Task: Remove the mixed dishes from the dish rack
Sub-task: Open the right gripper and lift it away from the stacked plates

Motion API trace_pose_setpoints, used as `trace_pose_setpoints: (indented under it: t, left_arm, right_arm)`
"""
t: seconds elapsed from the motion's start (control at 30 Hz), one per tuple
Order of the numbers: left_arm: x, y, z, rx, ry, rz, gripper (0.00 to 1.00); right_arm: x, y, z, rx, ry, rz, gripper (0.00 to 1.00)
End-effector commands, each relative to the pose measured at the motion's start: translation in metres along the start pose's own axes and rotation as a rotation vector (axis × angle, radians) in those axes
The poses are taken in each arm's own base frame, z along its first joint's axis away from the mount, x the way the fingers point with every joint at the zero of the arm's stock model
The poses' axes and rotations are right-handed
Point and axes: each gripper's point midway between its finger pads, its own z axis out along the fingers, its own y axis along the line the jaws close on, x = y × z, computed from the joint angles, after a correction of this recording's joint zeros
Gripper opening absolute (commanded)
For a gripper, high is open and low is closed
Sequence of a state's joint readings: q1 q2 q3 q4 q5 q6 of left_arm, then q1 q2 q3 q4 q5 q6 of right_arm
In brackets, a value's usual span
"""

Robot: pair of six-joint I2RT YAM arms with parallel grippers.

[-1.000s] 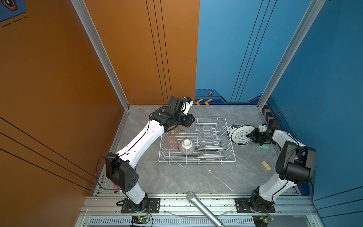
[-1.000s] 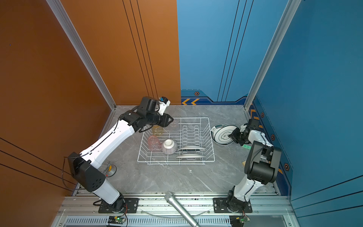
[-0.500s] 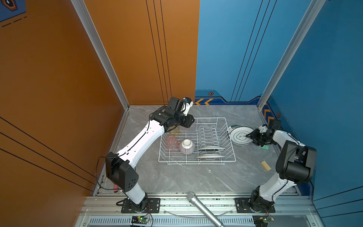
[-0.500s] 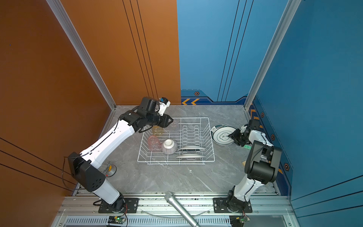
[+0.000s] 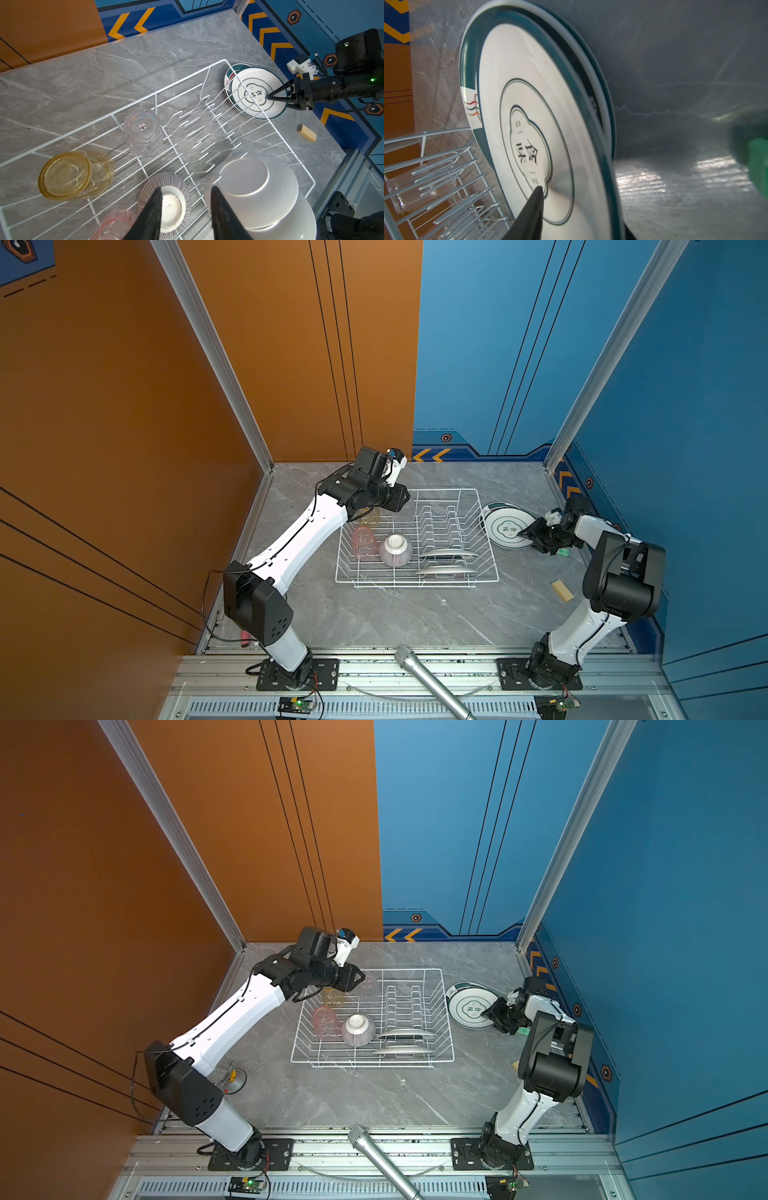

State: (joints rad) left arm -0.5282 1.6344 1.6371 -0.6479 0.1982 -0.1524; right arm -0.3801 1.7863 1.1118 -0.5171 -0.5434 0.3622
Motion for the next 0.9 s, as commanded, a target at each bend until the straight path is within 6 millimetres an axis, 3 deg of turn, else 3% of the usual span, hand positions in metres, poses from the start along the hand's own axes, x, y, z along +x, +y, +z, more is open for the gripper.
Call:
trace_pose_setpoints:
  t: [0.0,0.53,0.87]
  left_arm:
    - [0.001,0.002,-0.011,-0.005,-0.007,0.014,0.40]
    - [0.003,0.003,-0.010,-0.003,-0.001,0.014,0.40]
    - [0.007,0.009,-0.010,-0.015,0.006,0.015,0.40]
  right_arm:
    - [0.004,-0.014,0.005,0.058,0.032,0.005,0.42]
    - [0.007,-0.020,0.008,0.136,0.052,-0.015,0.51]
    - [0.020,-0.012,0.011,0.292,0.051,-0.057,0.70]
